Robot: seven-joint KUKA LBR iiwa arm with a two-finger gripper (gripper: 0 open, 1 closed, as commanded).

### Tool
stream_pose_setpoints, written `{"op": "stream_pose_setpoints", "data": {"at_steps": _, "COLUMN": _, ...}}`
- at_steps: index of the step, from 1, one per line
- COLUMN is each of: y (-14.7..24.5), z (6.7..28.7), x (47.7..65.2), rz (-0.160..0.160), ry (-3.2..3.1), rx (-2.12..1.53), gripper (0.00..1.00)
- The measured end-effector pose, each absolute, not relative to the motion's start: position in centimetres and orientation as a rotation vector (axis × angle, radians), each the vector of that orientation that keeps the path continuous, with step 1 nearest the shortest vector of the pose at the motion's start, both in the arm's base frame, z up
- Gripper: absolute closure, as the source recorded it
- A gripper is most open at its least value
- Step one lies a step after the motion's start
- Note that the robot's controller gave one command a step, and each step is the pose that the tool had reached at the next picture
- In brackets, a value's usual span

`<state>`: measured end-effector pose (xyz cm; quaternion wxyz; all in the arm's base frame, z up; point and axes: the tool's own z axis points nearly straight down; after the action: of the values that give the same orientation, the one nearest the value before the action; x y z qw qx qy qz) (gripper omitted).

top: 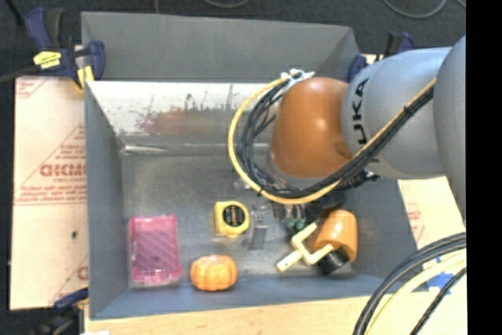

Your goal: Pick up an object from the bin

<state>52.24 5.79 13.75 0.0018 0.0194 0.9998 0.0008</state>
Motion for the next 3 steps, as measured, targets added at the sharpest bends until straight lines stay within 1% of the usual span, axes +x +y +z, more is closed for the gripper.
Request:
{"op": "stream_pose_setpoints", "data": {"at_steps": 1, "y": 5.3, "z": 11.1, "x": 51.0, "rz": 0.002, "ry": 3.141, "rx": 0.114, "gripper": 0.00}}
{"op": "stream_pose_setpoints", "data": {"at_steps": 2, "y": 9.8, "z": 10.4, "x": 55.9, "rz": 0.005, "ry": 3.126, "rx": 0.240, "gripper": 1.00}}
{"op": "stream_pose_setpoints", "data": {"at_steps": 3, "y": 9.8, "z": 10.4, "x": 55.9, "rz": 0.005, "ry": 3.126, "rx": 0.242, "gripper": 1.00}}
